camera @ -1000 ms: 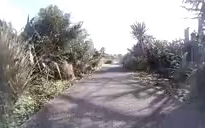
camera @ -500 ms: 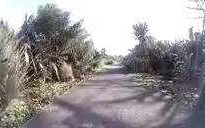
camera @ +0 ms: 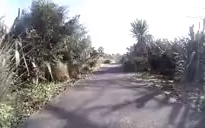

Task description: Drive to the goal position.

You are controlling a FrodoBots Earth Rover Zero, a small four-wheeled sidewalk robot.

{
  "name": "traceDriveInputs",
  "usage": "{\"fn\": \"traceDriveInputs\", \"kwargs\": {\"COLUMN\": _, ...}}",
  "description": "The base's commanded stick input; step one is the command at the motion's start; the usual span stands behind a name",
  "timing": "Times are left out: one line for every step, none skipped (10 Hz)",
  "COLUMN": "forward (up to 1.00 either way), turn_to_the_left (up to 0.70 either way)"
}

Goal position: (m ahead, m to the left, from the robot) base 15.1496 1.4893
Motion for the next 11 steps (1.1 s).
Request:
{"fn": "traceDriveInputs", "kwargs": {"forward": 0.43, "turn_to_the_left": -0.26}}
{"fn": "traceDriveInputs", "kwargs": {"forward": 0.43, "turn_to_the_left": -0.26}}
{"fn": "traceDriveInputs", "kwargs": {"forward": 0.43, "turn_to_the_left": -0.26}}
{"fn": "traceDriveInputs", "kwargs": {"forward": 0.43, "turn_to_the_left": -0.26}}
{"fn": "traceDriveInputs", "kwargs": {"forward": 0.43, "turn_to_the_left": -0.24}}
{"fn": "traceDriveInputs", "kwargs": {"forward": 0.42, "turn_to_the_left": -0.18}}
{"fn": "traceDriveInputs", "kwargs": {"forward": 0.42, "turn_to_the_left": -0.12}}
{"fn": "traceDriveInputs", "kwargs": {"forward": 0.42, "turn_to_the_left": 0.00}}
{"fn": "traceDriveInputs", "kwargs": {"forward": 0.42, "turn_to_the_left": 0.00}}
{"fn": "traceDriveInputs", "kwargs": {"forward": 0.42, "turn_to_the_left": -0.02}}
{"fn": "traceDriveInputs", "kwargs": {"forward": 0.42, "turn_to_the_left": -0.13}}
